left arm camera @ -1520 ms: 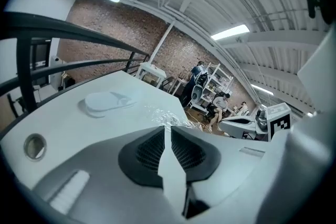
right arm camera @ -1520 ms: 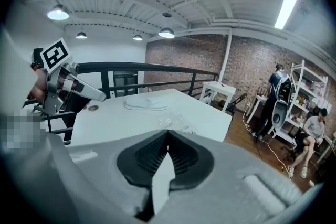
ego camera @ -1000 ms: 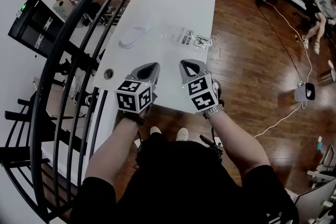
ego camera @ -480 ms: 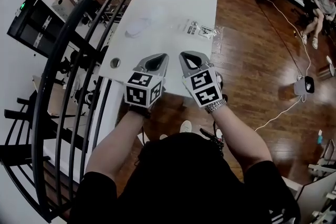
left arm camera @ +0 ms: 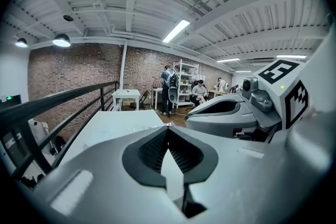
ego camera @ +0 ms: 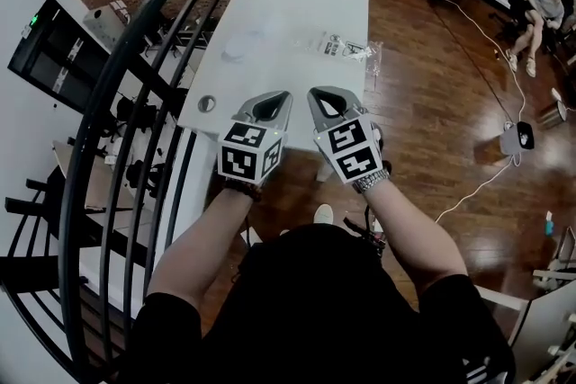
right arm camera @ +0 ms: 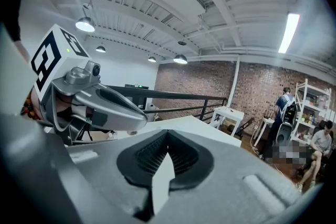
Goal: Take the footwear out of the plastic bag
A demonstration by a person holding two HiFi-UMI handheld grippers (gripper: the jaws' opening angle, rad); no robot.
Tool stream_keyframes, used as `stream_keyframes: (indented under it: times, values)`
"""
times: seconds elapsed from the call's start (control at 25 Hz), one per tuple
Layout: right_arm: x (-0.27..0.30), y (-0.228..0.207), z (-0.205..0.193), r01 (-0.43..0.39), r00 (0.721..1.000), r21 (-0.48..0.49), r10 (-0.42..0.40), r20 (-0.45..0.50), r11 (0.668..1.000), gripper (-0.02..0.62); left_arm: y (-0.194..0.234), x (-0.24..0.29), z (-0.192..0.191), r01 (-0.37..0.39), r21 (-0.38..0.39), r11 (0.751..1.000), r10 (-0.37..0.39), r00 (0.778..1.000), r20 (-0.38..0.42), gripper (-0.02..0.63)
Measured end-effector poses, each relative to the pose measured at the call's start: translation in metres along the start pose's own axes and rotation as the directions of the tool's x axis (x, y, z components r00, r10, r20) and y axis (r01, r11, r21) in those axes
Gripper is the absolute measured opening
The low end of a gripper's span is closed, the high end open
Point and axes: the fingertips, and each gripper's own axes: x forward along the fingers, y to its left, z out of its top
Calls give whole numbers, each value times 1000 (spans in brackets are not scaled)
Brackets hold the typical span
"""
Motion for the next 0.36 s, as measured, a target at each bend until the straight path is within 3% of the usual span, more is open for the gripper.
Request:
stream_keyframes:
  times: [0.36]
  values:
    - [-15,27,9,15,1000,-11,-15,10,1000,-8,-7,-28,-7,13,12,1000,-13,1000,9,15]
